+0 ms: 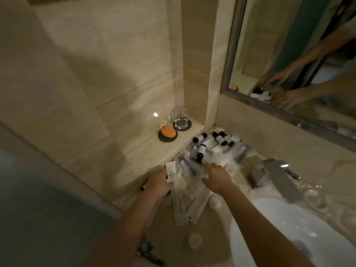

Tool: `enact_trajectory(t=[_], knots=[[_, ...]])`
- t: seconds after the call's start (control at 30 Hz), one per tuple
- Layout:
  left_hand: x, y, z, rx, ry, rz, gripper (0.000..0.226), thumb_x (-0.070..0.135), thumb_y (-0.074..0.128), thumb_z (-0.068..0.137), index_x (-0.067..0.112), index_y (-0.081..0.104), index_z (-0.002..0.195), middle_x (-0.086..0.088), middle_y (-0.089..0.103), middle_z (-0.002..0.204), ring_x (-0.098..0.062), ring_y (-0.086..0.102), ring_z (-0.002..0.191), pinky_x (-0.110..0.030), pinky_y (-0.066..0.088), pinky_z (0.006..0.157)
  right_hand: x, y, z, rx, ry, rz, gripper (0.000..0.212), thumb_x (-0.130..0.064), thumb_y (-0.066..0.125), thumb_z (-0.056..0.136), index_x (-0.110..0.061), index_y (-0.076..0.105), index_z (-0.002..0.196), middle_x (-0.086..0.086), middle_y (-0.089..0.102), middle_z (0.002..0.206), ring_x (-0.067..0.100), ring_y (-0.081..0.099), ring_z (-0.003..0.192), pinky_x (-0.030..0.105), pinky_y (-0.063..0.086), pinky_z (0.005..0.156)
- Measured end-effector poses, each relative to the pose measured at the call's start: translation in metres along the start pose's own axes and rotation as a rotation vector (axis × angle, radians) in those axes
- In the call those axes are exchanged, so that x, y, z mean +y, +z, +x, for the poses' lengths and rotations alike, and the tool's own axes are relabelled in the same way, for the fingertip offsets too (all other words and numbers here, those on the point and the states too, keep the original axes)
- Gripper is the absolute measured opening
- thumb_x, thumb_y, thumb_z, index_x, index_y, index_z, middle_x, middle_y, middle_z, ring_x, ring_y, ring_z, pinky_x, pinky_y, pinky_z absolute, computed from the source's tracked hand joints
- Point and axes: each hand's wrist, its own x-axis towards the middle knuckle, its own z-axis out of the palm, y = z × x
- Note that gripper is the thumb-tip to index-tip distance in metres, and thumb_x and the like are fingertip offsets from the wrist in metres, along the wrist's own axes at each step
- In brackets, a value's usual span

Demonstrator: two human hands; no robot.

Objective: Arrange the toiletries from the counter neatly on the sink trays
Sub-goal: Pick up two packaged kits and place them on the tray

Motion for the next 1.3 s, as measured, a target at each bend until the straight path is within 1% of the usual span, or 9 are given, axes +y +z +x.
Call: enact_trajectory(t=[0.27, 0.5, 0.63, 0.73, 0.87, 1.0, 1.1, 1.23, 1.3], knots=[[-0.016, 0.021, 0.015, 0.164, -0.148, 0.088, 0.064, 0.045, 0.048, 0.090, 0.010, 0.029, 0.140, -0.012, 0.030, 0.144, -0.032, 0.033, 0.131, -0.045, 0.038, 0.105, -0.030, 0.025, 0.040, 0.074, -0.001, 0.069, 0.040, -0.034, 0.048, 0.091, -0.020, 0.047, 0.129, 0.013, 0.057, 0.122, 0.033, 0.054, 0.108, 0.037, 0.045, 0.083], [-0.023, 0.025, 0.025, 0.212, -0.056, 0.175, 0.054, 0.044, 0.050, 0.089, 0.013, 0.036, 0.132, -0.012, 0.036, 0.138, -0.031, 0.033, 0.128, -0.040, 0.035, 0.103, -0.066, 0.046, 0.072, 0.190, 0.232, 0.038, 0.043, -0.037, 0.057, 0.086, -0.013, 0.046, 0.120, 0.012, 0.054, 0.124, 0.033, 0.049, 0.116, 0.043, 0.040, 0.092], [-0.027, 0.021, 0.029, 0.202, 0.019, 0.185, 0.053, 0.043, 0.050, 0.089, 0.016, 0.036, 0.131, -0.009, 0.037, 0.137, -0.028, 0.034, 0.128, -0.038, 0.035, 0.103, -0.073, 0.052, 0.081, 0.187, 0.311, 0.106, 0.023, -0.028, 0.057, 0.086, -0.014, 0.050, 0.103, 0.011, 0.062, 0.107, 0.031, 0.058, 0.100, 0.038, 0.043, 0.082], [-0.026, 0.018, 0.031, 0.241, 0.104, 0.082, 0.053, 0.037, 0.051, 0.090, 0.014, 0.037, 0.135, -0.008, 0.038, 0.138, -0.025, 0.039, 0.125, -0.037, 0.036, 0.103, -0.069, 0.048, 0.080, 0.129, 0.309, 0.259, 0.014, -0.027, 0.059, 0.086, -0.018, 0.049, 0.086, 0.006, 0.060, 0.091, 0.027, 0.061, 0.088, 0.034, 0.046, 0.069], [-0.009, 0.005, 0.040, 0.291, 0.238, -0.220, 0.049, 0.038, 0.052, 0.088, 0.005, 0.054, 0.124, -0.016, 0.050, 0.124, -0.032, 0.049, 0.113, -0.042, 0.044, 0.095, -0.059, 0.036, 0.065, 0.179, 0.250, 0.518, 0.025, -0.034, 0.063, 0.085, -0.014, 0.053, 0.096, 0.003, 0.059, 0.087, 0.021, 0.059, 0.081, 0.035, 0.051, 0.069], [0.022, -0.016, 0.054, 0.051, 0.172, -0.579, 0.042, 0.038, 0.054, 0.090, 0.012, 0.057, 0.122, -0.007, 0.047, 0.127, -0.021, 0.046, 0.120, -0.038, 0.041, 0.101, -0.050, 0.015, 0.036, 0.182, 0.114, 0.709, 0.018, -0.031, 0.066, 0.085, -0.025, 0.052, 0.093, -0.013, 0.051, 0.077, -0.001, 0.047, 0.067, 0.016, 0.036, 0.059], [0.037, -0.026, 0.055, -0.037, 0.187, -0.753, 0.031, 0.028, 0.057, 0.090, 0.007, 0.060, 0.112, 0.002, 0.043, 0.120, -0.016, 0.046, 0.119, -0.029, 0.040, 0.098, -0.046, 0.004, 0.019, 0.212, 0.063, 0.744, 0.020, -0.028, 0.073, 0.080, -0.028, 0.053, 0.083, -0.006, 0.053, 0.074, 0.002, 0.044, 0.061, 0.013, 0.036, 0.055], [0.041, -0.029, 0.060, 0.019, 0.202, -0.836, 0.016, 0.024, 0.055, 0.091, 0.017, 0.059, 0.105, 0.002, 0.048, 0.124, -0.015, 0.051, 0.115, -0.033, 0.043, 0.101, -0.039, -0.001, 0.008, 0.125, 0.054, 0.776, 0.022, -0.030, 0.069, 0.082, -0.018, 0.060, 0.097, 0.003, 0.062, 0.087, 0.014, 0.059, 0.073, 0.027, 0.051, 0.069], [0.042, -0.033, 0.066, 0.103, 0.153, -0.847, 0.013, 0.024, 0.053, 0.092, 0.015, 0.061, 0.098, -0.002, 0.057, 0.111, -0.017, 0.057, 0.101, -0.034, 0.047, 0.089, -0.031, -0.004, 0.007, 0.098, 0.091, 0.860, 0.019, -0.029, 0.063, 0.088, -0.017, 0.062, 0.102, 0.003, 0.065, 0.092, 0.015, 0.063, 0.078, 0.032, 0.053, 0.077]])
